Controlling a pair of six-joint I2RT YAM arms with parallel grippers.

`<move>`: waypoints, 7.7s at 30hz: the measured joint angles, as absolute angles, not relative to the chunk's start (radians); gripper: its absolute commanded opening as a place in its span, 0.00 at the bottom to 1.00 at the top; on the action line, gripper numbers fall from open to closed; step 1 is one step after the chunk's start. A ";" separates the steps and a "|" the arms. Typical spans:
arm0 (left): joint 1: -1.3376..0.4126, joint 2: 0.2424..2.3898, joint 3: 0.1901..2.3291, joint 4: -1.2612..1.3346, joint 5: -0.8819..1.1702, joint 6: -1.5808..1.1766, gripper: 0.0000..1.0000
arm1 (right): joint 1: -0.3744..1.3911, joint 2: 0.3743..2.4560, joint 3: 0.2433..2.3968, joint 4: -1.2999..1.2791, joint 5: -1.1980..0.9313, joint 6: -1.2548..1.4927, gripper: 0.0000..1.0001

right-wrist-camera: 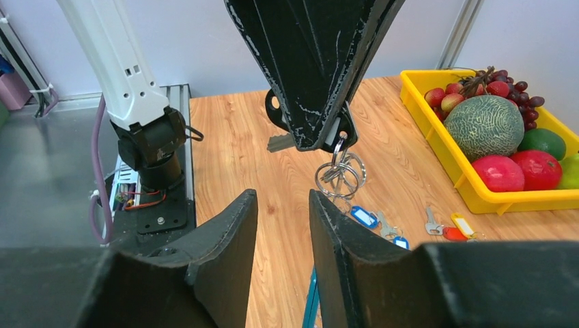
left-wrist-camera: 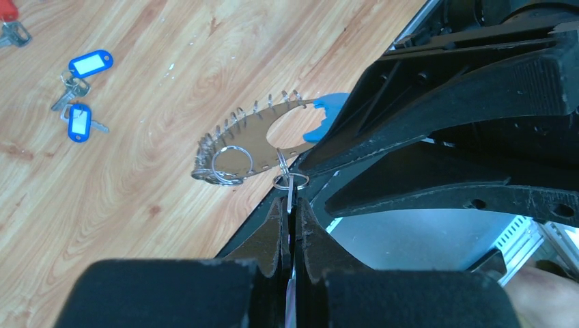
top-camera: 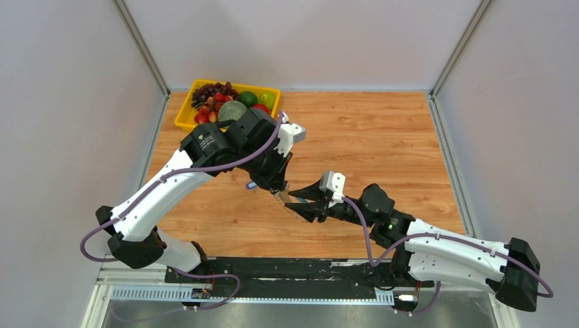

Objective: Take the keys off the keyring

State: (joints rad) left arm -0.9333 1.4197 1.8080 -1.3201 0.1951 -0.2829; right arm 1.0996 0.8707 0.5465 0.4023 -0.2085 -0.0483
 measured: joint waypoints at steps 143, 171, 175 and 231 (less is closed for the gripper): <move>-0.857 1.148 1.579 -1.152 0.422 0.122 0.00 | 1.001 0.914 0.707 0.218 -0.243 -0.081 0.38; -0.884 1.121 1.566 -1.125 0.474 0.212 0.00 | 0.997 1.023 0.779 0.300 -0.522 -0.081 0.40; -0.886 1.121 1.566 -1.125 0.475 0.212 0.00 | 0.997 1.039 0.781 0.313 -0.541 -0.081 0.41; -0.899 1.021 1.346 -0.975 0.261 0.245 0.00 | 0.937 0.993 0.740 0.342 -0.498 0.116 0.00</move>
State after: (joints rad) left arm -0.8989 1.0206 1.3460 -0.9752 0.2611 0.2451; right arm 0.9375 0.9928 0.7399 0.3416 -0.4976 0.1162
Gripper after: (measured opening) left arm 0.018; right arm 0.006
